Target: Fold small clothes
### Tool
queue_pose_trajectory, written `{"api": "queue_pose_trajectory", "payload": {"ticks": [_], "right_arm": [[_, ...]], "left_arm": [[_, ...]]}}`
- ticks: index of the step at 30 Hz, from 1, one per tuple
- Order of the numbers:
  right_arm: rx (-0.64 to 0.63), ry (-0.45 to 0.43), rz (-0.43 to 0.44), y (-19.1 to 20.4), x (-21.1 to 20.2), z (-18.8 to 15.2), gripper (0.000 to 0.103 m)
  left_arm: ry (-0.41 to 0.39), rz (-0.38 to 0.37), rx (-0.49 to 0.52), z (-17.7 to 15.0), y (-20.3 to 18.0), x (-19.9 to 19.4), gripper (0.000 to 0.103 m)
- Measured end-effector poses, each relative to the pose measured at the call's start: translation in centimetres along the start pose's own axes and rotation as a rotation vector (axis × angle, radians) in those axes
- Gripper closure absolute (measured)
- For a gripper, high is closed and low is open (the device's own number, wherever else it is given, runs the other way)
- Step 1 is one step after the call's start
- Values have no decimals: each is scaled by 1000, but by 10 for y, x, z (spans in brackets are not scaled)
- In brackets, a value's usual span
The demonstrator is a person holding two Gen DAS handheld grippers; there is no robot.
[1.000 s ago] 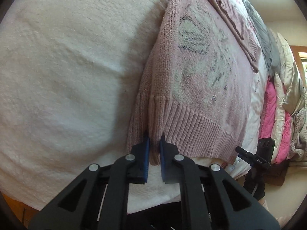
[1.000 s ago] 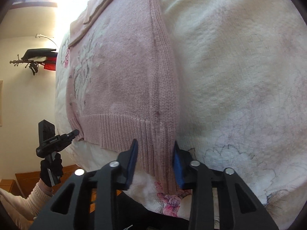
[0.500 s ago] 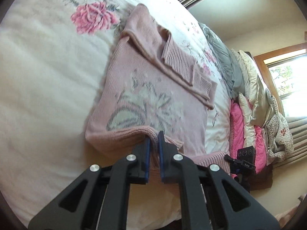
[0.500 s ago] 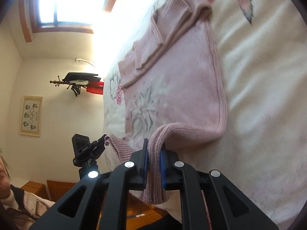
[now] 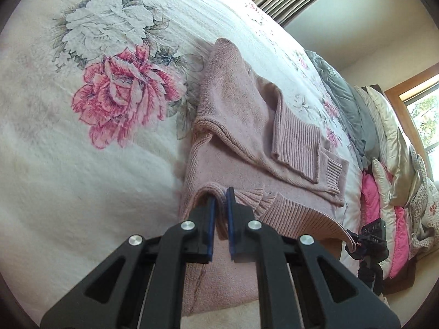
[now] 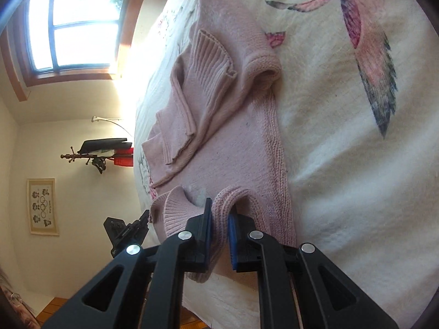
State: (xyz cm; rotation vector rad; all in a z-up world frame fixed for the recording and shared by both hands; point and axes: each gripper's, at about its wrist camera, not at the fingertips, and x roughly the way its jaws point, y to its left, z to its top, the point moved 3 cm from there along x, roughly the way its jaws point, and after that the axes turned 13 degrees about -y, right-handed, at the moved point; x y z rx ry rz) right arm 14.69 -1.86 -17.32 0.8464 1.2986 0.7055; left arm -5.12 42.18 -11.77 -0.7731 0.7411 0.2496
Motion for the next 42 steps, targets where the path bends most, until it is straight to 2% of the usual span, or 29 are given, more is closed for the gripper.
{"api": "queue_pose_trajectory", "payload": {"ticks": [4,7,10,11,12,13,14,17,20,22,24,27,32,34,35,36,42], "right_arm": [[44,4,-13,-13,4,7,92],[85,11,-9,-18,5,10,86],[81,-2,-5,-16,1,14,74],[67,-15,-13,-14,-3,16,62],[51,-29,-25,-12,-7,18,56],[33,-45,-42,-10,-12,20,55],[13,-57,-51,-8,-16,22,55],[-39,-67,-66,4,-25,24,55],[-117,-57,-105,16,-27,21,55],[-174,-46,-129,25,-25,18,55],[-234,-35,-153,34,-21,16,54],[-304,-21,-179,46,-12,12,50],[-372,-1,-203,60,0,12,49],[-401,-2,-218,64,2,14,49],[-416,-2,-227,66,4,16,47],[-434,-1,-242,67,6,17,44],[-628,45,-378,77,33,19,43]], "left_arm": [[42,14,12,5,4,15,94],[86,0,-55,9,13,19,93],[108,-27,-79,11,16,14,92],[111,-31,-71,11,16,11,91],[112,-37,-63,11,14,7,90],[113,-40,-55,11,14,4,89],[117,-43,-53,10,13,1,87],[81,-15,-72,13,19,-13,58],[37,-22,-129,19,30,-29,58],[19,8,-74,21,27,-31,58],[33,44,25,23,16,-24,58],[61,77,155,21,-4,-3,56],[107,201,392,12,-29,39,57],[136,250,456,6,-33,50,65],[146,261,480,3,-35,54,79],[145,280,503,1,-36,55,89],[61,255,600,-4,-55,34,94]]}}
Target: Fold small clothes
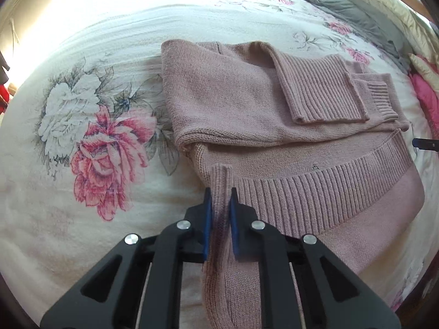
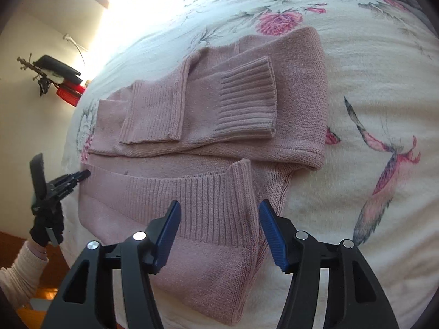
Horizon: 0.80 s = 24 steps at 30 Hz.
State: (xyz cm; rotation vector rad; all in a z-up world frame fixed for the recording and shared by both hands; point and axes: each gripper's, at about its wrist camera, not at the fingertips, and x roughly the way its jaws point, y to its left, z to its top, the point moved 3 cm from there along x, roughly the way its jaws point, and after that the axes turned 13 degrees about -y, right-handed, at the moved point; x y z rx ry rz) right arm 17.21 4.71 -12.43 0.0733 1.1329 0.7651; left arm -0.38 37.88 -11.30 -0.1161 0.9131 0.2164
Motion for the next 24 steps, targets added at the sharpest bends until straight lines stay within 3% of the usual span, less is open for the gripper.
{"api": "queue_pose_trajectory", "payload": {"ticks": [7,10,12,14,19,24], "right_arm": [[-167,89,-126,1,47,-4,45],[-226,100,-124,7,51,-11,63],[-255,100,-112,12,48,-15,81],[-260,94,-116,12,43,-18,90],[-209,57,-71,10,18,-16,93],[-99,-51,28,4,-28,-3,94]], "left_arm": [[-73,-51,10,-6,-10,-23,95],[-53,-67,-14,-10,-8,-14,95],[-32,-74,-34,-11,-7,-3,95],[-4,-79,-55,-11,-5,8,94],[56,-84,-79,-11,-5,31,94],[-47,-127,-145,13,0,1,96]]}}
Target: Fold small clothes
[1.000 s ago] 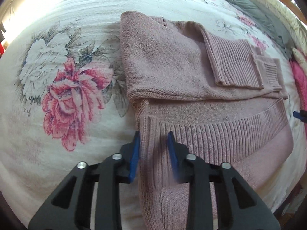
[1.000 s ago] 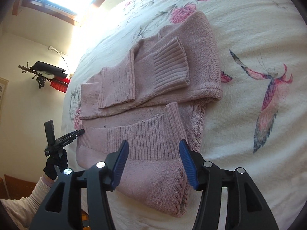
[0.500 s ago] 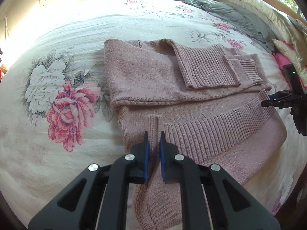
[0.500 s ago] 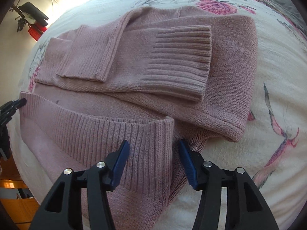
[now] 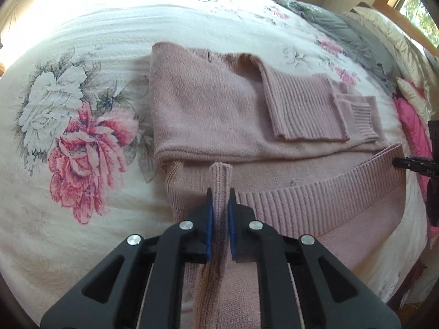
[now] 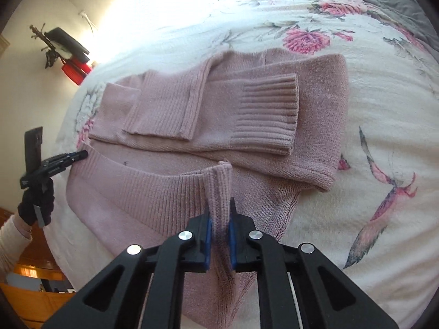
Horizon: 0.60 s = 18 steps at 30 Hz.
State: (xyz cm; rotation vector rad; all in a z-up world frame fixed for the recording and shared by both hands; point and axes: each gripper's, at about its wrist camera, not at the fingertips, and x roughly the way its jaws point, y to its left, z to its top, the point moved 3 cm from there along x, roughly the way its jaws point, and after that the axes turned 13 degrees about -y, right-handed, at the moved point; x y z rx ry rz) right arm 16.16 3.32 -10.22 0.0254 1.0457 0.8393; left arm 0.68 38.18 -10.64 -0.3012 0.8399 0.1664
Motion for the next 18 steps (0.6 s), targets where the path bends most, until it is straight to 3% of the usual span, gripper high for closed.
{"api": "queue_pose_trajectory", "payload": {"ticks": [8,13,18], "right_arm": [[25,-168,35,9,-46,52,94],[49,-228,12,-10,-40,97,94],[46,-255,-40,-26,-17,129,94]], "left_arm": [[-244,-40,-2,76,-17,-34,96],[-299,-44,-3,123,-19,-18,96],[-308,-9,-20,147,-10,17,96]]}}
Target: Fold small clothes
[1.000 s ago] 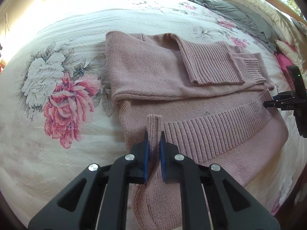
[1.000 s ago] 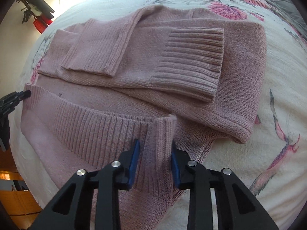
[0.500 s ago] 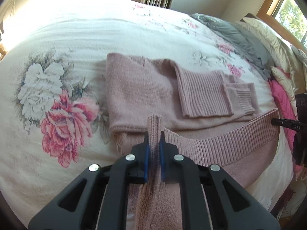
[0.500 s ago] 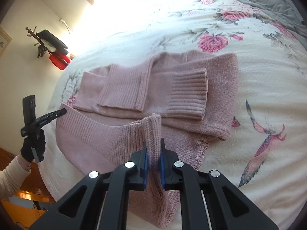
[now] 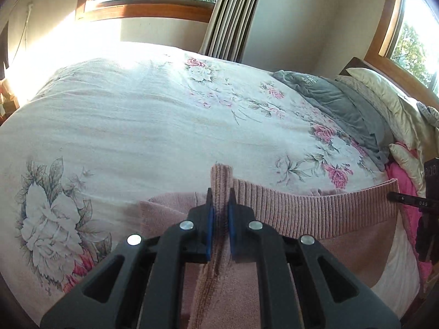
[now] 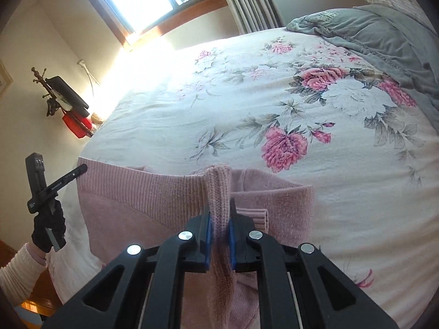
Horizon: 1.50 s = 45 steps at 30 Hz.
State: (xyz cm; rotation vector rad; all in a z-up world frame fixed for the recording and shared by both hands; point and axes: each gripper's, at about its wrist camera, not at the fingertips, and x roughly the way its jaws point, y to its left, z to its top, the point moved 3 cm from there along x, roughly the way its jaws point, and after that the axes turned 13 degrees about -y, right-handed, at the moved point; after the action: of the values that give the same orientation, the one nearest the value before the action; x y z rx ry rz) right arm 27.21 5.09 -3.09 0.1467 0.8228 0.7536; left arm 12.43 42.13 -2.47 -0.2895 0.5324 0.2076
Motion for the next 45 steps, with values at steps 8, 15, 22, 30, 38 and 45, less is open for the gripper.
{"api": "queue_pose_trajectory", "payload": {"ticks": [8,15,22,30,38,45], "right_arm": [[24,45,-72,-29,63,1,94],[32,98,-97,-46,98,-19,89],[26,88,-121,-44,66,-30,58],[44,204,-79,-24,-4,-115,50],[236,280,-10,-32,-17,-178,55],[250,331,23,-25,-18,-177,94]], "left_arm": [[82,77,-37,-23,24,61,96],[156,115,-102,-43,47,77,89],[202,96,-140,-64,49,44,85],[332,134,-117,-137,36,-39,81],[378,143,-183,-176,34,-58,87],[399,162,-149,-170,29,-52,96]]}}
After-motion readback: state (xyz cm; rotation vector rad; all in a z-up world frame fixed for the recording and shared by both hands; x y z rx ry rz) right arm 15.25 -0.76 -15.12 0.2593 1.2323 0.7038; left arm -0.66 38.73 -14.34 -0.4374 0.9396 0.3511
